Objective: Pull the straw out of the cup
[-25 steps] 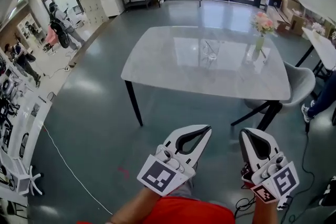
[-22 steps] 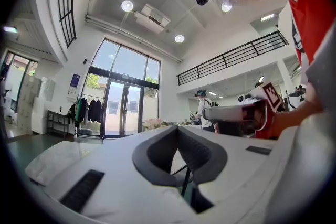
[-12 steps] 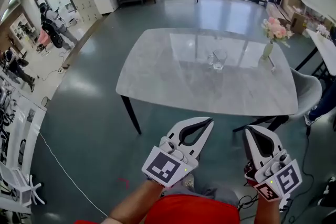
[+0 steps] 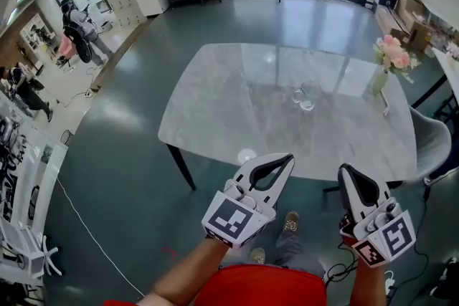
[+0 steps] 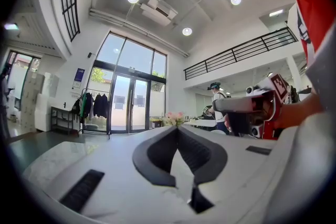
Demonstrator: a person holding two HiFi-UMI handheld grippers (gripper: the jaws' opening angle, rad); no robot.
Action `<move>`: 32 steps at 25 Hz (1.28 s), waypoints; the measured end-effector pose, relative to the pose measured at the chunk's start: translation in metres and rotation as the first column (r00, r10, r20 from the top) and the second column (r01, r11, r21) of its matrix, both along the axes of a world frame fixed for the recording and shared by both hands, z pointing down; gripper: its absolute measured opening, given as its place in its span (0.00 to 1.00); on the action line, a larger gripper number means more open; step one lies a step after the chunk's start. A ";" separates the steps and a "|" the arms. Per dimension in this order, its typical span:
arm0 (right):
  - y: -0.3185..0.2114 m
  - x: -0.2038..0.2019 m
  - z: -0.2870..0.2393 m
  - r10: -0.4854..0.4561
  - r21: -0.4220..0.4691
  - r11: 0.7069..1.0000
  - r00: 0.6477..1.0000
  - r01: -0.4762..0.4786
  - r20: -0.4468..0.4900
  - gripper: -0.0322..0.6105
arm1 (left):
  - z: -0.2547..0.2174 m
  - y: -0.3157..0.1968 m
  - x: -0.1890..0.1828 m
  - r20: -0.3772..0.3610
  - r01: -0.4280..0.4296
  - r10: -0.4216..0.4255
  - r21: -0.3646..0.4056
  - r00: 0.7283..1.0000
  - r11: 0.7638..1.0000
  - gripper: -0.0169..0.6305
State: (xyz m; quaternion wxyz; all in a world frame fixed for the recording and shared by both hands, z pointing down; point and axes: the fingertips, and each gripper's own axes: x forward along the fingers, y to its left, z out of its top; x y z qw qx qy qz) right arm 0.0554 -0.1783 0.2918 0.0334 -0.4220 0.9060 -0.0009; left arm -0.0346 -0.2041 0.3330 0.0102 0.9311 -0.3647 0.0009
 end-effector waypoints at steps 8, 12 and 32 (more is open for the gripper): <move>-0.085 0.019 0.007 -0.048 0.006 0.999 0.999 0.048 0.011 0.05 | 0.025 -0.087 0.011 0.051 0.063 -0.064 0.028 0.997 0.998 0.06; -0.125 0.032 0.010 -0.078 -0.003 0.997 0.997 0.078 0.015 0.05 | 0.038 -0.125 0.022 0.070 0.092 -0.092 0.005 0.993 0.996 0.06; -0.222 0.050 0.022 -0.092 -0.066 0.993 0.996 0.093 0.016 0.05 | 0.122 -0.255 0.038 0.150 0.138 -0.116 -0.150 0.982 0.979 0.33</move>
